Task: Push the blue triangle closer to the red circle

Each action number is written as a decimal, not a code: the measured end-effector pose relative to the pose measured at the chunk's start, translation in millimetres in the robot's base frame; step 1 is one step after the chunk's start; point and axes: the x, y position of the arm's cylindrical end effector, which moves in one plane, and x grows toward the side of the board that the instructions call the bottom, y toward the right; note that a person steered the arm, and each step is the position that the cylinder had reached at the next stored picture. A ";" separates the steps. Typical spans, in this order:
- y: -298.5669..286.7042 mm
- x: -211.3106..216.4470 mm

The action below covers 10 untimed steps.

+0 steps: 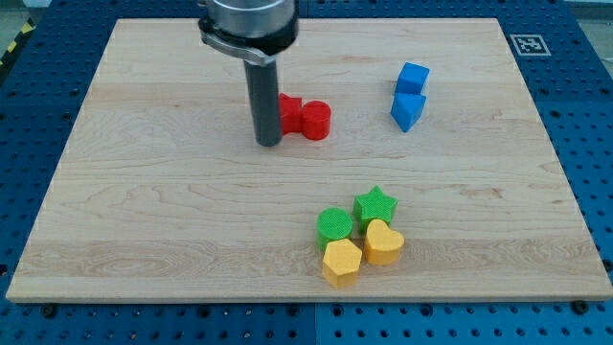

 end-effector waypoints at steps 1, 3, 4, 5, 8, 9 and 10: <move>47.2 18.8; 213.2 -11.5; 250.3 -38.4; 248.7 -38.7; 195.6 -48.6; 174.0 -48.5; 142.9 -48.6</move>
